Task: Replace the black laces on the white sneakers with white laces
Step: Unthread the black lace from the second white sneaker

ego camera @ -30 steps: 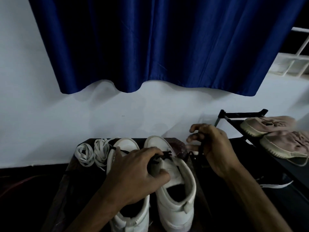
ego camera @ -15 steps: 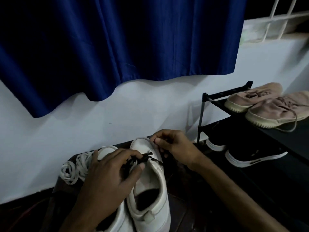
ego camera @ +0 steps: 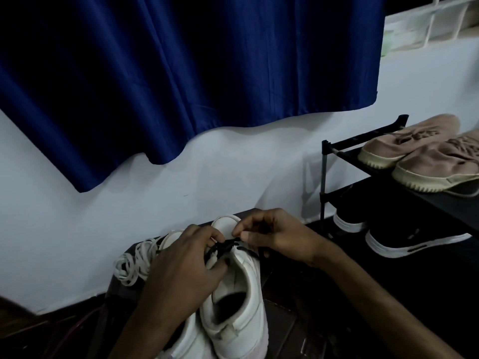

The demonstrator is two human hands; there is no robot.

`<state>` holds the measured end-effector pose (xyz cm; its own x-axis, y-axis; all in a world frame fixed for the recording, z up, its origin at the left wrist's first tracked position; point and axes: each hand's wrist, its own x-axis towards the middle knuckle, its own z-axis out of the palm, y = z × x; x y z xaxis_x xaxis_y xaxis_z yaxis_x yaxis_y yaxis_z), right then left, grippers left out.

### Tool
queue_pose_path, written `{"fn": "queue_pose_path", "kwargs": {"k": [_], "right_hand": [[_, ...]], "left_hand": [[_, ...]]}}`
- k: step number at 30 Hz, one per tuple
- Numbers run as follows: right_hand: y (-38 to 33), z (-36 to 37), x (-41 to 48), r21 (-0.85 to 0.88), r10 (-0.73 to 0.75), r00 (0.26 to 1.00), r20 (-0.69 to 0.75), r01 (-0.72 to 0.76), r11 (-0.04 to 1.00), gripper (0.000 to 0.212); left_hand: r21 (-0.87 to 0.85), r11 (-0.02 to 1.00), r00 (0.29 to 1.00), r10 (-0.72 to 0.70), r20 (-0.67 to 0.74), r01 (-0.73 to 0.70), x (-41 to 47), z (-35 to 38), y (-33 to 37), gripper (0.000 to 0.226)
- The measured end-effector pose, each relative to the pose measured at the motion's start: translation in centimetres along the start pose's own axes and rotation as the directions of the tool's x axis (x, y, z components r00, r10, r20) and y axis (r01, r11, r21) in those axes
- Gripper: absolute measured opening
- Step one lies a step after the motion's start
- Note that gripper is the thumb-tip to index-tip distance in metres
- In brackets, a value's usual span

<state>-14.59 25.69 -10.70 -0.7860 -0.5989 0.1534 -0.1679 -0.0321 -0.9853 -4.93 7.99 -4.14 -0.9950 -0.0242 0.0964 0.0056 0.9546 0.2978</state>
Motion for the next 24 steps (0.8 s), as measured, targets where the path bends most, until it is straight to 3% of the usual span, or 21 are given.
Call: {"fn": "queue_pose_path", "kwargs": {"k": [5,9,11,15,20,24], "right_hand": [[1.1,0.7,0.5,0.016,-0.037,0.999,-0.024,0.037,0.999,0.016],[1.0,0.7,0.9,0.013,-0.052,0.999,-0.003,0.052,0.999,0.015],[1.1,0.9,1.0,0.013,-0.066,0.997,0.029,0.066,0.998,0.014],[1.5,1.0,1.4,-0.03,-0.047,0.996,0.081,0.05,0.998,0.015],[1.5,0.7,1.7,-0.233,-0.172,0.981,0.09,0.189,0.954,0.013],[1.6,0.6,1.8,-0.295,-0.164,0.985,0.058,0.174,0.94,0.01]], "left_hand": [[0.086,0.995,0.999,-0.045,-0.008,0.046,0.4,-0.6,0.7,0.013],[0.229,0.973,1.0,0.0,-0.012,0.003,1.1,-1.1,0.9,0.014],[0.193,0.981,1.0,-0.024,-0.002,0.024,1.8,-1.1,0.5,0.014],[0.077,0.994,0.983,-0.084,0.166,0.072,2.4,-0.5,-0.3,0.018],[0.063,0.997,0.98,-0.043,0.192,0.032,2.7,-0.5,-0.5,0.021],[0.043,0.994,0.981,-0.109,0.161,0.104,3.3,-0.5,-0.9,0.019]]}}
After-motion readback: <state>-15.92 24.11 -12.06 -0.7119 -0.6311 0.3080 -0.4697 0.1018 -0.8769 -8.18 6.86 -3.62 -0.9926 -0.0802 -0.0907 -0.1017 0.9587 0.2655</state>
